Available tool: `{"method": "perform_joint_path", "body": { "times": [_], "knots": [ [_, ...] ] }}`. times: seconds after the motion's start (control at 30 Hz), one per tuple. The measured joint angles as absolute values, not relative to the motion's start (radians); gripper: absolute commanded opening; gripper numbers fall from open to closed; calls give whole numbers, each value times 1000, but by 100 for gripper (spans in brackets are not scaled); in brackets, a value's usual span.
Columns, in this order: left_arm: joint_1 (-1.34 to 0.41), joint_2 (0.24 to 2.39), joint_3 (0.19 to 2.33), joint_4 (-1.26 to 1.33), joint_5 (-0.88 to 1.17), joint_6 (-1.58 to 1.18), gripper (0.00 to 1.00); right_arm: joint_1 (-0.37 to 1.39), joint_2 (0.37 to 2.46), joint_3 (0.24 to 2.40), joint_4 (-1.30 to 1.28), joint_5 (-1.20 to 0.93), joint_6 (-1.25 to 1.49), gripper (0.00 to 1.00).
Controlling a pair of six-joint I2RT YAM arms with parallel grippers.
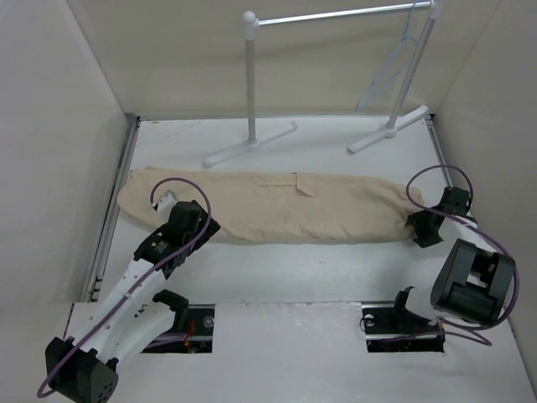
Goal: Place the trousers on the hanger
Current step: Fold the trousers at the center of the board.
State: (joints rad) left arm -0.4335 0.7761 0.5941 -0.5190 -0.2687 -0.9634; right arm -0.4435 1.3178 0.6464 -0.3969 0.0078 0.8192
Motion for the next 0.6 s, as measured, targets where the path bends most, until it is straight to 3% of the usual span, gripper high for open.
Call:
{"method": "perform_joint_path", "body": {
  "times": [0.07, 0.13, 0.33, 0.6],
  "knots": [
    [-422, 752, 594, -520, -262, -964, 67, -443, 1347, 649, -376, -5, 831, 24],
    [-410, 733, 594, -522, -261, -964, 67, -443, 1348, 653, -358, -9, 847, 12],
    [-392, 723, 595, -539, -262, -964, 66, -454, 1170, 735, -433, 69, 870, 10],
    [-487, 801, 704, -564, -262, -969, 66, -464, 907, 1113, -542, 165, 818, 12]
  ]
}}
